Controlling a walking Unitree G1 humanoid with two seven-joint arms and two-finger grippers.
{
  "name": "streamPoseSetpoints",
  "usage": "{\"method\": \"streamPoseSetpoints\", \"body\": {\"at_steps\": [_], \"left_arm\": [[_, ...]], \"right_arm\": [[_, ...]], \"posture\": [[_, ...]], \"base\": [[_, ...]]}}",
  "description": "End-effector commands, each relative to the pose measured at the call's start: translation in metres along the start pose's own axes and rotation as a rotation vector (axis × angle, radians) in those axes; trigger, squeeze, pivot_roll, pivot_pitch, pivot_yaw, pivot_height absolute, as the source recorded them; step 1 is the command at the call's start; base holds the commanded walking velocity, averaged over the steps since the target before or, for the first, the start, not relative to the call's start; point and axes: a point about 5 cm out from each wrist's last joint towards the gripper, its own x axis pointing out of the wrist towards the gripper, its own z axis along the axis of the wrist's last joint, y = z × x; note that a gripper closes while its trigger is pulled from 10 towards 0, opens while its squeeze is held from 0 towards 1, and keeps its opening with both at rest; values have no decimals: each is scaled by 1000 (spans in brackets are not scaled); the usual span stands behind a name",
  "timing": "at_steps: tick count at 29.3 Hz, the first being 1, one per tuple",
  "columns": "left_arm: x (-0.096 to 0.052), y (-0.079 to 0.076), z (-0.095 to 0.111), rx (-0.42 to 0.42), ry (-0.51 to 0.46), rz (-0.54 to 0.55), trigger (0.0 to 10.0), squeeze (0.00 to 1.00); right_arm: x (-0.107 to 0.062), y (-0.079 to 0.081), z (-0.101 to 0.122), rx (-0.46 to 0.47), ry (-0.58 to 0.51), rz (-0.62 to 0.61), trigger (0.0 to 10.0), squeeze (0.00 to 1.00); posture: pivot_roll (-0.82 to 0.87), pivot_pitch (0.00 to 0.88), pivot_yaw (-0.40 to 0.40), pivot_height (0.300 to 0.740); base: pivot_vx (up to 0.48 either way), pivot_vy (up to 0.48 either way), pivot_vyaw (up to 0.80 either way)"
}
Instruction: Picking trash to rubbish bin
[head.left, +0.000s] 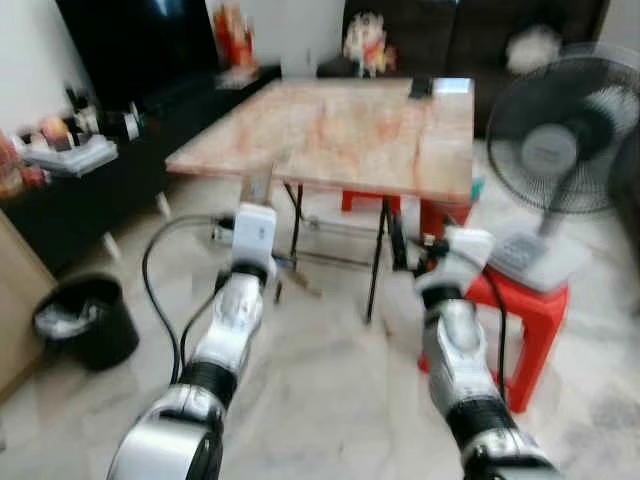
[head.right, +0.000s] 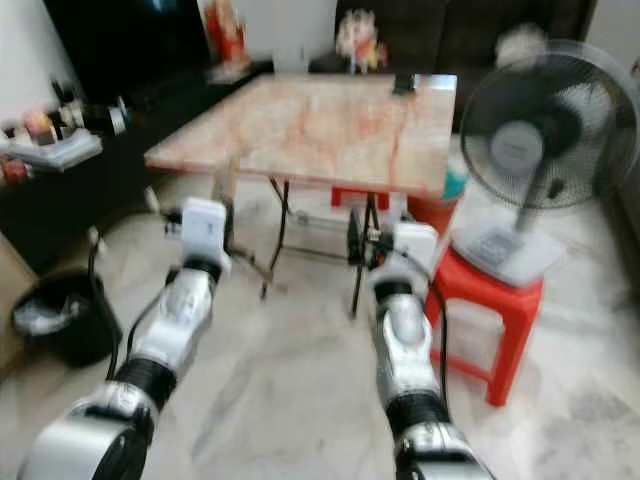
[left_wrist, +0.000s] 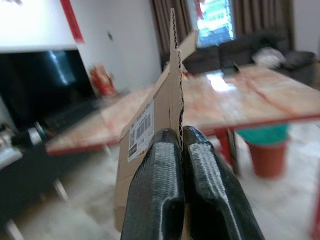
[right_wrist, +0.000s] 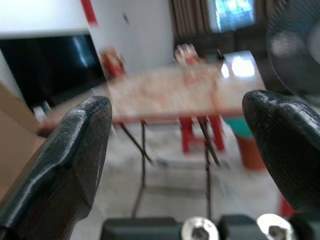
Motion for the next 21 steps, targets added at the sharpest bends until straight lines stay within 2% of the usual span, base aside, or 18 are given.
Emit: {"method": "streamPoseSetpoints", "body": {"at_steps": [1,2,3,4,6,9,10,12,13,16,21], "left_arm": [[-6,16,-18,-43,97,24,10000,0],[-9,18,-23,-62,124,22,10000,0],[-17,22,-36,-81,185,15,10000,0],[-17,22,-36,-81,185,15,10000,0],[-38,29,-64,-33,325,-2,10000,0],[-50,31,-78,-49,394,-4,10000,0],[-63,34,-91,-15,471,6,10000,0],[-74,36,-102,21,537,6,10000,0],[-90,39,-115,54,624,5,10000,0],[-108,43,-128,60,711,11,10000,0],[-154,48,-155,88,904,10,10000,0]], "right_arm": [[-6,-3,-12,19,60,-8,10000,0],[-9,-6,-17,32,82,-20,10000,0],[-18,-14,-30,27,148,-44,10000,0],[-18,-14,-30,27,148,-44,10000,0],[-41,-29,-56,17,292,-93,10000,0],[-56,-36,-71,20,382,-108,10000,0],[-70,-42,-84,18,466,-130,10000,0],[-85,-46,-95,15,543,-147,10000,0],[-102,-50,-107,19,626,-173,10000,0],[-121,-54,-119,22,711,-202,10000,0],[-166,-65,-137,-1,877,-269,10000,0]], "posture": [[-140,0,63,740],[-141,0,61,740],[-143,0,59,740],[-143,0,59,740],[-143,0,51,740],[-144,0,46,740],[-143,0,41,740],[-147,0,36,740],[-146,0,33,740],[-148,0,29,740],[-155,0,26,740]], "base": [[0,0,0],[0,0,0],[0,0,0],[0,0,0],[0,0,0],[0,0,0],[0,0,0],[0,0,0],[0,0,0],[0,0,0],[280,0,0]]}}
